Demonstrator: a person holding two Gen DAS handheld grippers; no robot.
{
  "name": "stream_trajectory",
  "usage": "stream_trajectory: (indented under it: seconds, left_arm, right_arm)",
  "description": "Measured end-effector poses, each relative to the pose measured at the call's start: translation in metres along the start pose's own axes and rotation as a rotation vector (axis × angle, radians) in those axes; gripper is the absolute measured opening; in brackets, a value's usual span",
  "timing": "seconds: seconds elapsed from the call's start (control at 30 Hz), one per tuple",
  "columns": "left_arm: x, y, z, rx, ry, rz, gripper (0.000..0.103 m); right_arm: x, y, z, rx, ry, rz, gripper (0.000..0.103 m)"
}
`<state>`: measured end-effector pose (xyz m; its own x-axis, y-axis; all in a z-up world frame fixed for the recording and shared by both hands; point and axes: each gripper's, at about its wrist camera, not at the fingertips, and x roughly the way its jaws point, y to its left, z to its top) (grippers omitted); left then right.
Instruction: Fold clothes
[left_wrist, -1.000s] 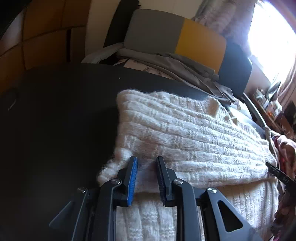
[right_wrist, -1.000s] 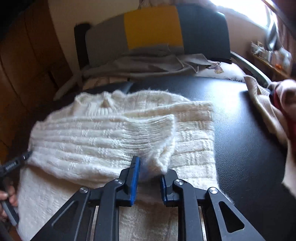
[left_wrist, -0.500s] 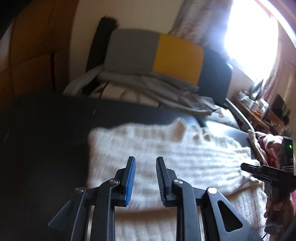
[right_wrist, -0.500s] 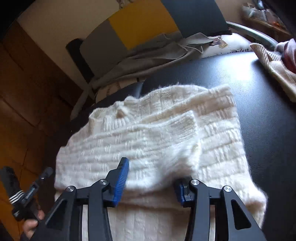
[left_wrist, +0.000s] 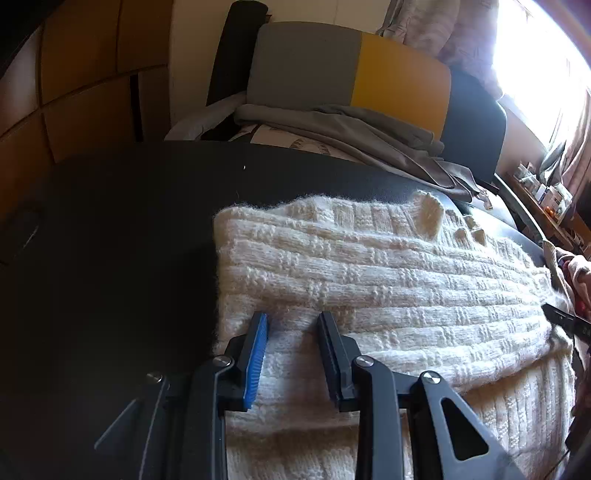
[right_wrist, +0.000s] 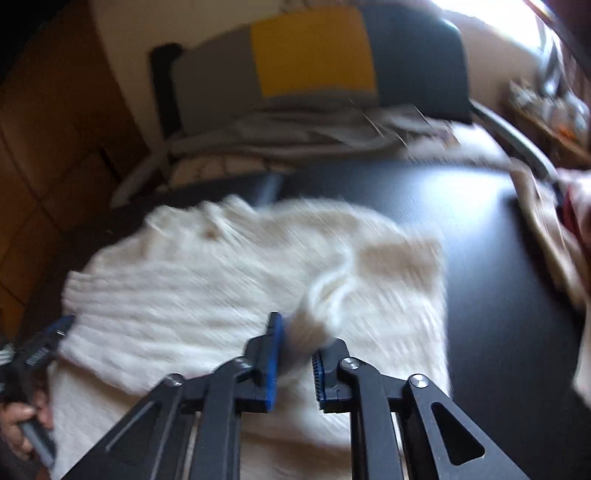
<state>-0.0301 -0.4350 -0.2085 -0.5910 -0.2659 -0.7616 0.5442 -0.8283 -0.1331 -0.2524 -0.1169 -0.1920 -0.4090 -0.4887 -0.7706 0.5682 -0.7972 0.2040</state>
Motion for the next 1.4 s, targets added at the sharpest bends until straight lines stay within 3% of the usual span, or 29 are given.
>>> stream_trajectory:
  seconds: [0.07, 0.17, 0.27, 0.4, 0.6, 0.8, 1.07, 1.13, 1.2, 1.27, 1.3, 1.4]
  left_arm:
    - [-0.008, -0.005, 0.003, 0.006, -0.013, 0.011, 0.029]
    - [-0.023, -0.014, 0.012, 0.016, -0.065, -0.011, 0.029]
    - [-0.025, -0.027, 0.023, 0.067, -0.097, -0.018, 0.029]
    - [-0.005, -0.039, 0.041, 0.083, -0.061, -0.014, 0.029]
    - [0.012, -0.036, 0.047, 0.075, -0.036, 0.012, 0.029]
    - [0.030, -0.028, 0.048, 0.070, -0.018, 0.042, 0.033]
    - [0.053, -0.018, 0.049, 0.064, 0.008, 0.084, 0.034]
    - [0.043, -0.021, 0.054, 0.075, 0.032, 0.101, 0.033]
    - [0.011, -0.018, 0.050, 0.026, -0.014, 0.065, 0.033]
    - [-0.018, -0.015, 0.033, 0.005, -0.045, 0.035, 0.033]
    - [-0.033, -0.013, 0.024, -0.006, -0.060, 0.020, 0.033]
    - [-0.071, -0.014, -0.012, -0.006, -0.077, -0.012, 0.033]
  right_arm:
    - [-0.007, -0.016, -0.008, 0.073, -0.032, 0.037, 0.036]
    - [-0.023, -0.027, -0.006, 0.105, -0.077, -0.025, 0.061]
    - [-0.051, -0.021, 0.005, 0.073, -0.198, -0.121, 0.064]
    - [-0.056, 0.024, 0.021, -0.110, -0.226, -0.079, 0.074]
    - [-0.012, 0.086, 0.030, -0.276, -0.118, 0.009, 0.075]
    - [0.049, 0.085, 0.034, -0.234, 0.002, -0.029, 0.077]
    - [0.055, 0.079, 0.021, -0.226, -0.055, -0.005, 0.082]
    - [0.053, 0.077, 0.024, -0.217, -0.044, 0.006, 0.082]
    - [0.041, 0.075, 0.027, -0.204, -0.016, 0.004, 0.082]
    - [0.009, 0.066, 0.022, -0.171, -0.065, 0.039, 0.086]
    - [-0.009, 0.056, 0.013, -0.147, -0.078, 0.068, 0.093]
    - [-0.052, 0.022, -0.022, -0.078, -0.075, 0.136, 0.095]
